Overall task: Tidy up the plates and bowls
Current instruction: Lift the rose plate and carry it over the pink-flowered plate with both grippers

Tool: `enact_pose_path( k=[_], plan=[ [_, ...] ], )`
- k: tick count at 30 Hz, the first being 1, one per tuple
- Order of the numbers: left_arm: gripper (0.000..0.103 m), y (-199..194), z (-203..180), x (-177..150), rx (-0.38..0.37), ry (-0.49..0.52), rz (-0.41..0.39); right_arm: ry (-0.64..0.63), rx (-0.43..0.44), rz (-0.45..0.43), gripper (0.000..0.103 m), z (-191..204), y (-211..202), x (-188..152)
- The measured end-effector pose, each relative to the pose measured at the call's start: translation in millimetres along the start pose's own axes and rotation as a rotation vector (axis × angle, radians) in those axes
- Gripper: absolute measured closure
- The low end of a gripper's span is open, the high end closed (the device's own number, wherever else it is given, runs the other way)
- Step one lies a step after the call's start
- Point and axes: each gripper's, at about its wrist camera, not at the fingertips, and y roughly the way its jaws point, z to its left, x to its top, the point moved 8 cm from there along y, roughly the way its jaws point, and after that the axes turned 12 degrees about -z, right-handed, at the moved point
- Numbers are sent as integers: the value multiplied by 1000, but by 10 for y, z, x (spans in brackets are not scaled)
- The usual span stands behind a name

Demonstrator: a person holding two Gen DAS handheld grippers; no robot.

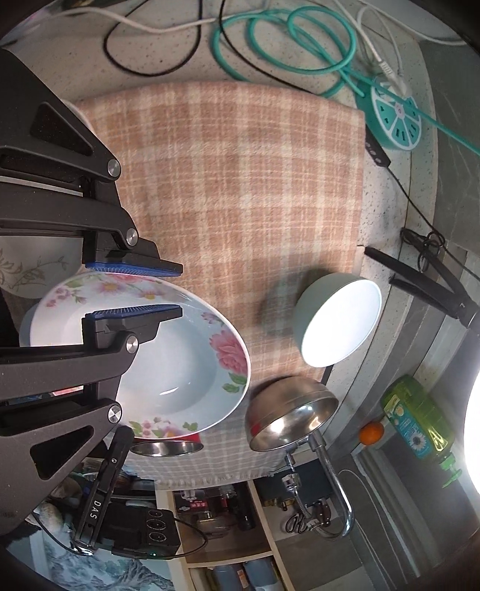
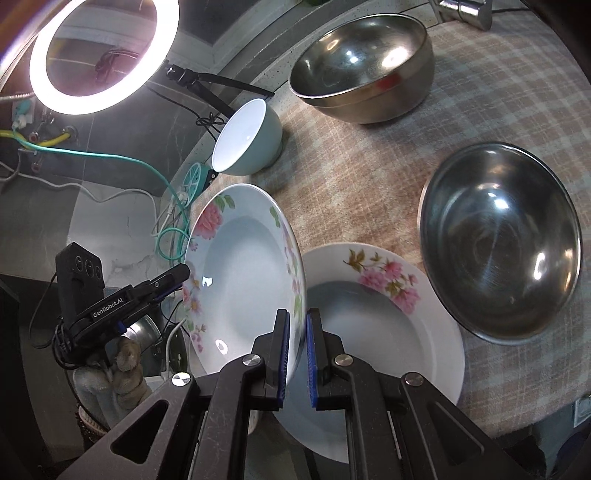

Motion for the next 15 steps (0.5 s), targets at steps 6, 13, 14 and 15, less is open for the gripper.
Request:
enact_pose_path(
  k=[6, 13, 14, 15],
  plan=[
    [90, 1, -83, -177, -4, -5, 5, 6, -8, 5, 95, -113, -50, -90],
    [90, 58, -162, -322, -4, -10, 18, 4, -15, 12, 95, -252, -120, -170],
    [90, 71, -178, -341, -4, -10, 20, 5, -16, 13, 95, -273, -135, -189],
    [90, 83, -186, -355, -4, -8, 21, 5, -18, 15, 95, -299, -138, -199]
  ],
)
